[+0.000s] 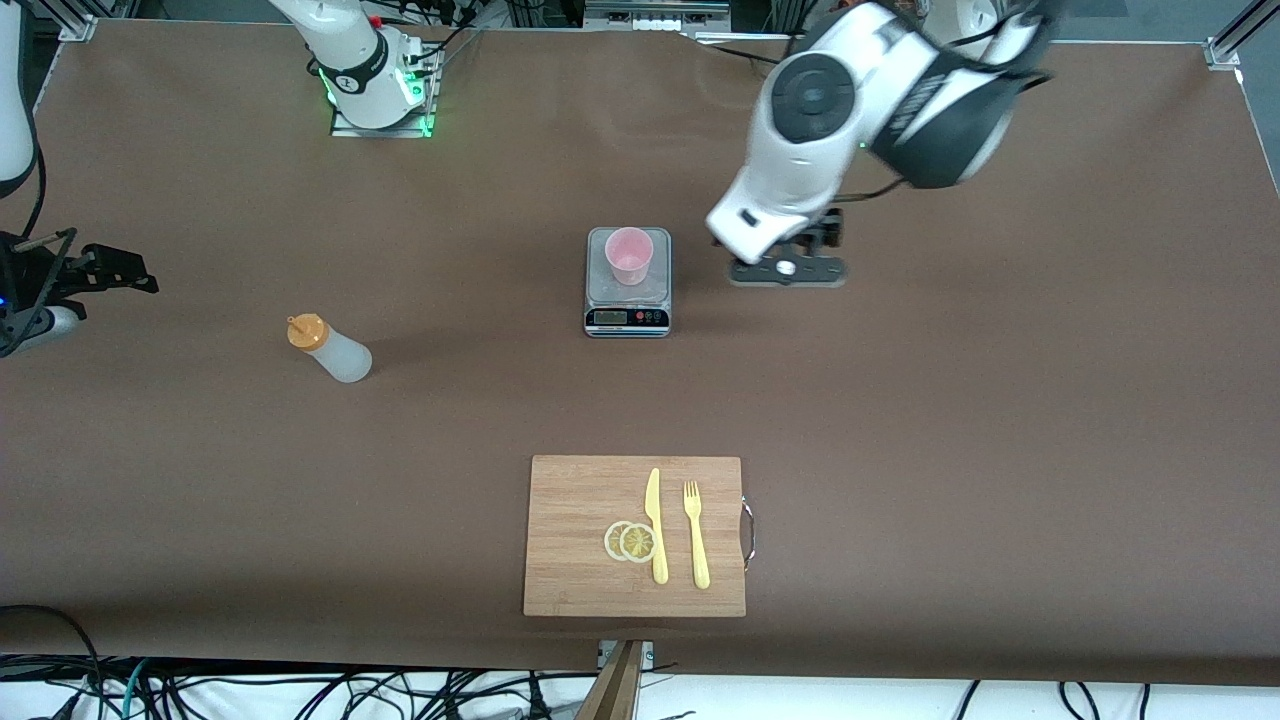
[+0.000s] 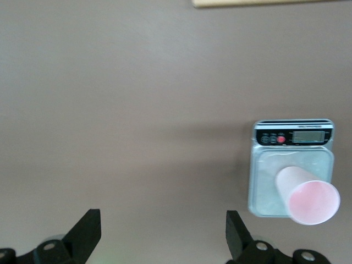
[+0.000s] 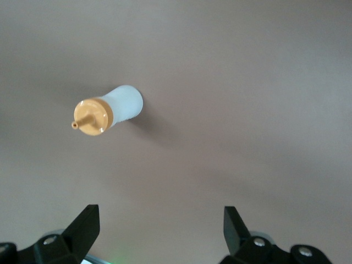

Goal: Add sauce to pink cup with both arms
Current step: 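Release the cup and raise the left gripper back to rest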

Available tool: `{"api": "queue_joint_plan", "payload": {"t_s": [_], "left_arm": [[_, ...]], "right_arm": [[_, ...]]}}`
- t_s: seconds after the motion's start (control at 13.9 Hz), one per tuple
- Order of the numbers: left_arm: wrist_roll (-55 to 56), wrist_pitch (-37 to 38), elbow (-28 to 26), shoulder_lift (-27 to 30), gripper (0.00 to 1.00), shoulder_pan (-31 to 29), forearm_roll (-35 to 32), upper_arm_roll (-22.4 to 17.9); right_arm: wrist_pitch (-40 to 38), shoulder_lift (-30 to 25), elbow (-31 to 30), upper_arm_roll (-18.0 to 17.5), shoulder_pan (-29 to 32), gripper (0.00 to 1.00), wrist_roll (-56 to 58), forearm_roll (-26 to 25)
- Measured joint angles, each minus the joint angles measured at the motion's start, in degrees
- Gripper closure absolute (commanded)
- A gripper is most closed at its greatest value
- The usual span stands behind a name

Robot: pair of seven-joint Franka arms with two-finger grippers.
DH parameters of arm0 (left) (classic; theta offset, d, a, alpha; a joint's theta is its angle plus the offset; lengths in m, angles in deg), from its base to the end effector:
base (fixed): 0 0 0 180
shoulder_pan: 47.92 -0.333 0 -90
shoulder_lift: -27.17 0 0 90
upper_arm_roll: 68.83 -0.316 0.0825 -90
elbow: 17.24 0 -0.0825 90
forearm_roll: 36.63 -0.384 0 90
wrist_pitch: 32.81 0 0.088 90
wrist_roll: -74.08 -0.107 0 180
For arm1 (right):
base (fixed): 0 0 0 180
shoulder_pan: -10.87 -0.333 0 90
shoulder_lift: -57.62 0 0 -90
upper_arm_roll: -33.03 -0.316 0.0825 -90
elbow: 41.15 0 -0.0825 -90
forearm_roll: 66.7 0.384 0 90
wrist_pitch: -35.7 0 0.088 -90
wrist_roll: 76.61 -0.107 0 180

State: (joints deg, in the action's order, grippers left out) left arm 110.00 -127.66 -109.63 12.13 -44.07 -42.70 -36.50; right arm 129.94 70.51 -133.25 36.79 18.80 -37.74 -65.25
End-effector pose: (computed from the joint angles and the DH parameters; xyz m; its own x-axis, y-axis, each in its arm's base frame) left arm 0.5160 -0.3272 0.4785 0.9862 -0.0135 -0.1649 -0.0260 -0.9969 -0.0738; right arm 0.5981 -0.1179 0.4817 0.8788 0.4566 -0.1387 0.4420 -0.8884 -0.1244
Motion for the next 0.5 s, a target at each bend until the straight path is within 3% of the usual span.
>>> {"api": "queue_joint_plan", "payload": {"t_s": [0.22,0.5], "left_arm": [[-10.0,6.0,5.6,0.5,0.00,-7.8,0.6,-0.2],[-23.1,8.4,9.3,0.7,0.00,-16.3,4.2,-2.0]], "right_arm": [[0.2,2.7,-0.1,0.1,4.3,0.00,16.2,7.4],[0.1,8.6,-0.4,0.2,9.5,0.00,34.4,16.8]]}}
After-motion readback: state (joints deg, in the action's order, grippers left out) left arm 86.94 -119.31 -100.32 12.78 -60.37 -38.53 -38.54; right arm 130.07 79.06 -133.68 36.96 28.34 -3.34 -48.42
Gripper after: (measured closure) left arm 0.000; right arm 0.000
